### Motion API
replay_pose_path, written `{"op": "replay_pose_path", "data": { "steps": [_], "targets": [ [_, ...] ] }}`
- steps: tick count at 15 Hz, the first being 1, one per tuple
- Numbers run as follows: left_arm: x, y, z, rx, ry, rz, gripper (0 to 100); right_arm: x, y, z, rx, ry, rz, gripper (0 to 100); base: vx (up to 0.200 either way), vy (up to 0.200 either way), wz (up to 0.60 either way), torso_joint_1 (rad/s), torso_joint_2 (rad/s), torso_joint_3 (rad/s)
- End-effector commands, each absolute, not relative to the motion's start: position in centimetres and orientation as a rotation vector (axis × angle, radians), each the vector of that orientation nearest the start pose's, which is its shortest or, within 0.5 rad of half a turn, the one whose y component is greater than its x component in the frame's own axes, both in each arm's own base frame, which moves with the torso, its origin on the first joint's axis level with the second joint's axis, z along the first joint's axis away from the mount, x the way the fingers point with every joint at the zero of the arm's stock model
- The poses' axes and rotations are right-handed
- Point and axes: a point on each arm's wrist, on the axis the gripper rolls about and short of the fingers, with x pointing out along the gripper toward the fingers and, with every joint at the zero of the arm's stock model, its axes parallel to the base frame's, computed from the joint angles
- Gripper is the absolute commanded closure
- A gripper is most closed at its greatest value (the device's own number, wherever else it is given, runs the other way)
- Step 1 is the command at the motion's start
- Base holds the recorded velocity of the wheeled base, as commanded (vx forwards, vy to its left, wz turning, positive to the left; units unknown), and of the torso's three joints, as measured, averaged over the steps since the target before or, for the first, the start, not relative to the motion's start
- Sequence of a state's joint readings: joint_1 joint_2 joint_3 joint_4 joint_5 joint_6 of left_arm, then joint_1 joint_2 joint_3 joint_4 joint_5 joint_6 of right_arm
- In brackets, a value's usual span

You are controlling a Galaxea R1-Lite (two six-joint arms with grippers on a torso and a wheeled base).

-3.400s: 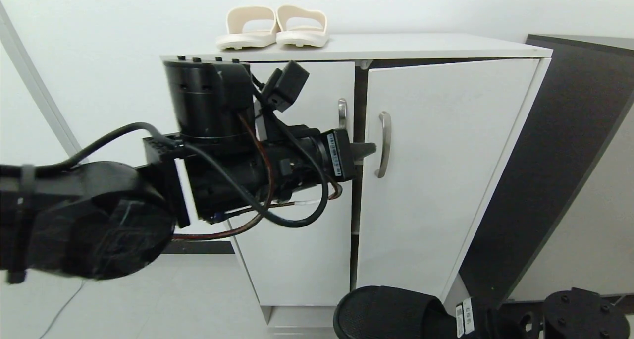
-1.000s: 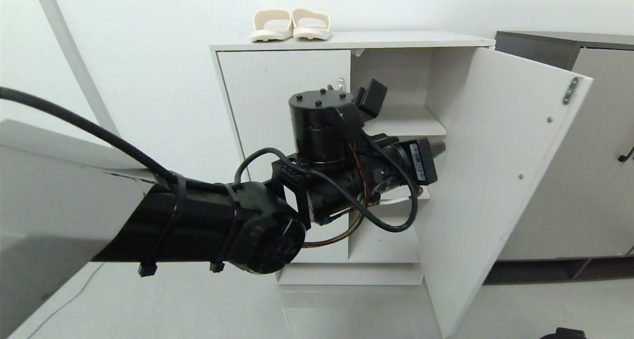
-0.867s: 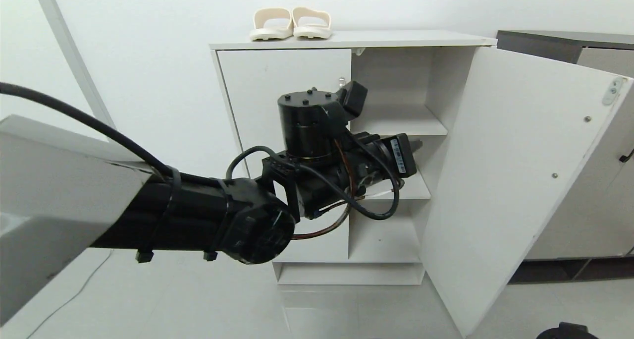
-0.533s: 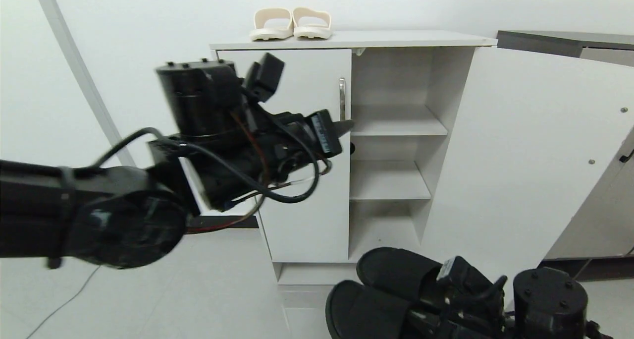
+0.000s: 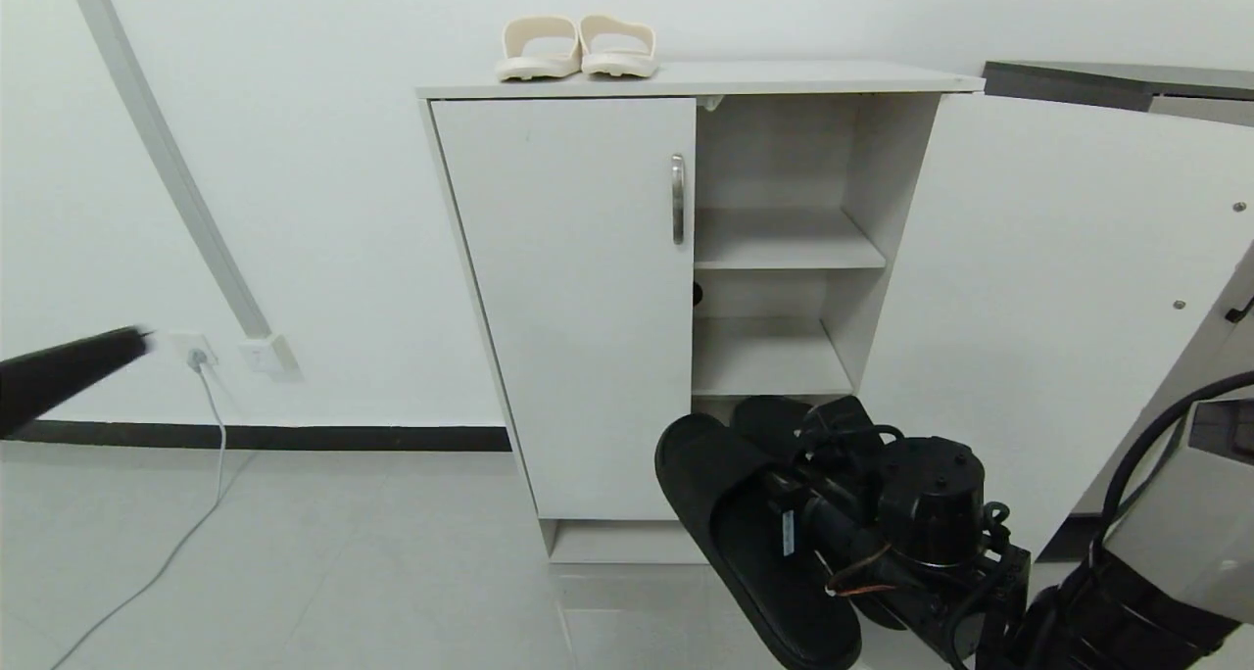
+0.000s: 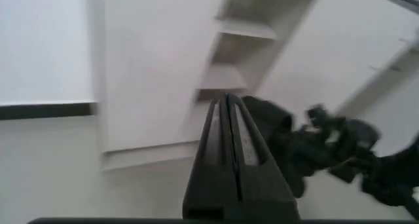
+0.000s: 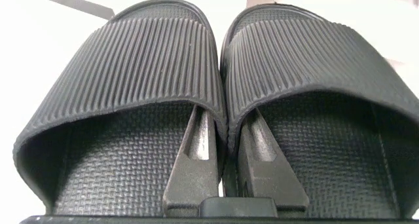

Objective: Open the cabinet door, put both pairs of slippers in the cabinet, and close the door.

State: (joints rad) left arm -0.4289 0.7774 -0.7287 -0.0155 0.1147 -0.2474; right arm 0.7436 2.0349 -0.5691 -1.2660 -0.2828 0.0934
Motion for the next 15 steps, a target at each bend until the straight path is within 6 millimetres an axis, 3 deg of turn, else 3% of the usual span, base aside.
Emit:
{"op": "replay_pose_path", "data": {
  "steps": [1,4,5,10,11,15],
  "targets": [
    [-3.0,1.0,21.2,-0.208,-0.069,0.04,100,24.8,21.9,8.1,-0.006,0.195,0.45,100,0.0,0.0,0.0,0.0,0.0,0.0],
    [-3.8,0.9,15.0,-0.17,-0.037,0.116,100,24.7,22.0,8.2,-0.008,0.188,0.426,100,0.0,0.0,0.0,0.0,0.0,0.0],
    [-3.1,0.8,11.8,-0.137,0.021,0.148,100,24.7,22.1,8.2,-0.009,0.185,0.415,100,0.0,0.0,0.0,0.0,0.0,0.0],
    [-2.3,0.7,8.1,-0.124,0.01,0.384,100,24.6,22.5,7.5,-0.021,0.203,0.423,100,0.0,0.0,0.0,0.0,0.0,0.0],
    [-2.5,0.7,8.0,-0.126,-0.044,0.323,100,24.4,22.7,7.3,-0.025,0.208,0.431,100,0.0,0.0,0.0,0.0,0.0,0.0],
    [-2.3,0.0,7.6,-0.081,0.002,0.0,100,24.3,23.1,7.1,-0.033,0.205,0.436,100,0.0,0.0,0.0,0.0,0.0,0.0]
  ]
}}
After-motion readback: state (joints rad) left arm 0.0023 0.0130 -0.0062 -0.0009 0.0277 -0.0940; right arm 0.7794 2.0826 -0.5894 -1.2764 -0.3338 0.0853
